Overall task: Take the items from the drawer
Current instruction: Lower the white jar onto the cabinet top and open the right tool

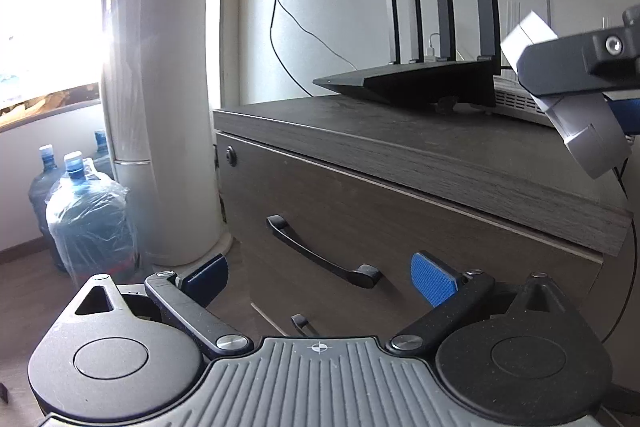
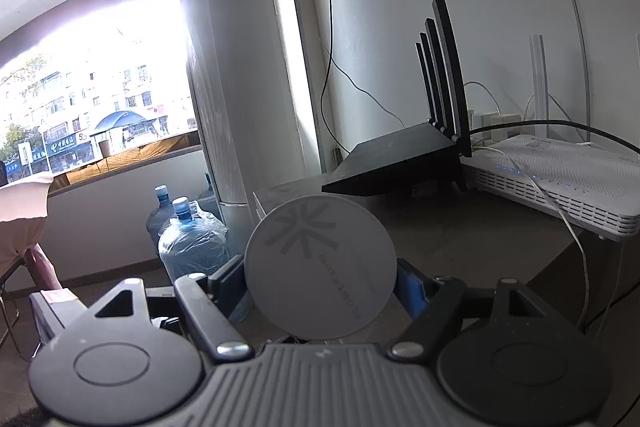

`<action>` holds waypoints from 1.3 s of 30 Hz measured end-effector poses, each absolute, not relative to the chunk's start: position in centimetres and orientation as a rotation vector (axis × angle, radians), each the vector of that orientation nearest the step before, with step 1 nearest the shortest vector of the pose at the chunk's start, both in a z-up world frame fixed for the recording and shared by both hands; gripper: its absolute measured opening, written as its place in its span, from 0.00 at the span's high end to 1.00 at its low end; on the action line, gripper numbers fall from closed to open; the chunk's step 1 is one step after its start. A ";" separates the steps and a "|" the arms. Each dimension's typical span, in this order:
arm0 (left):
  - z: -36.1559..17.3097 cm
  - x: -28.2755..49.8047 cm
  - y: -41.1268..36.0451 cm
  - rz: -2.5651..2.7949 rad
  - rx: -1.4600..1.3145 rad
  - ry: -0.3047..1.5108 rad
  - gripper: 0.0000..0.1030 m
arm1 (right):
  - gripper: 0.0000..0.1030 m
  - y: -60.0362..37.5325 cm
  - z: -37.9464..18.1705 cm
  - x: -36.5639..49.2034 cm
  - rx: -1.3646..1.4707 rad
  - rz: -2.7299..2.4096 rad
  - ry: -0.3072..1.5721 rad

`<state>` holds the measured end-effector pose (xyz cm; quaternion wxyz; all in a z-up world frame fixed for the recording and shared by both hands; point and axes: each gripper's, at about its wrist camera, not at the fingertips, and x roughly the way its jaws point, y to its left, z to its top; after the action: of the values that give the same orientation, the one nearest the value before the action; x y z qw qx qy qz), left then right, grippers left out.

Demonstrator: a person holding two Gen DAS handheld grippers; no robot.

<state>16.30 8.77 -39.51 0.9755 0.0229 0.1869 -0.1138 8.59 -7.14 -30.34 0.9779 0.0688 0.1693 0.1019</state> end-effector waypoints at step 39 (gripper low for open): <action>-35.7 12.5 7.7 -0.330 0.003 0.270 0.00 | 0.24 -11.2 -29.3 14.5 -0.046 0.165 0.561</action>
<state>12.53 7.75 -35.67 0.9774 0.0014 0.1338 -0.1639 14.47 -11.15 -29.30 0.9573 -0.0226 0.2764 0.0814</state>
